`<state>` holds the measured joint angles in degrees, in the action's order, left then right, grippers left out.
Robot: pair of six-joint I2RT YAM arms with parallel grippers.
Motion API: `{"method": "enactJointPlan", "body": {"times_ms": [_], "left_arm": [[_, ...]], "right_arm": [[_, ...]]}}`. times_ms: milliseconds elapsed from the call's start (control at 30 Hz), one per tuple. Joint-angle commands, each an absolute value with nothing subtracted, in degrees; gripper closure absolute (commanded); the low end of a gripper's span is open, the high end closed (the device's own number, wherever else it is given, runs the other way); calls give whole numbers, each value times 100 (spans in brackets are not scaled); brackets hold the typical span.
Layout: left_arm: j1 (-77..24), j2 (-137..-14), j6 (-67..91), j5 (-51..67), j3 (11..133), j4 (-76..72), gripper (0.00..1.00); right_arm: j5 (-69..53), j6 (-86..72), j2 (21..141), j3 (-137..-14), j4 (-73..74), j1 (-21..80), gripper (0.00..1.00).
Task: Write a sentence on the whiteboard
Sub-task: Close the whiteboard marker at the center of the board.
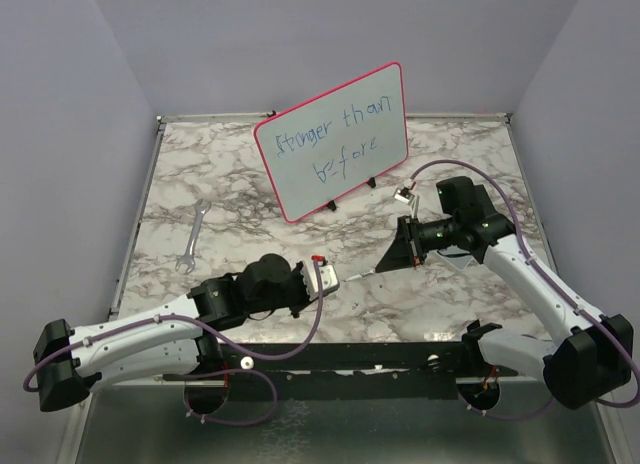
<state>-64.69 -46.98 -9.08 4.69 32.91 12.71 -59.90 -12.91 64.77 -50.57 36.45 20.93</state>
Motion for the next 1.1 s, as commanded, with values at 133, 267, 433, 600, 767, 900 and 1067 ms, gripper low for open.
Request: {"method": "enactJointPlan", "body": {"times_ms": [133,267,433,600,767,900,1067], "left_arm": [[-6518,-4808,-974,570,3359,1196,100],[-6525,-4890,-917,570,3388,1154,100],[-6522,-4928,-911,539,3390,1028,100],[-6527,-4953,-903,517,3385,962,100],[-6522,-4892,-892,512,3345,913,100],[-6530,-4861,-885,486,3328,904,100],[-6523,-4936,-848,548,3333,901,100]], "right_arm": [[-6033,-1201,6619,-5267,3745,2135,99],[-5981,-1204,6673,-5265,3740,2183,99],[-5879,-1185,6740,-5267,3779,2263,99],[-5760,-1169,6791,-5271,3809,2339,99],[-5687,-1144,6819,-5289,3839,2391,99],[-5637,-1139,6833,-5288,3857,2428,99],[-5647,-1143,6820,-5285,3858,2444,99]]}}
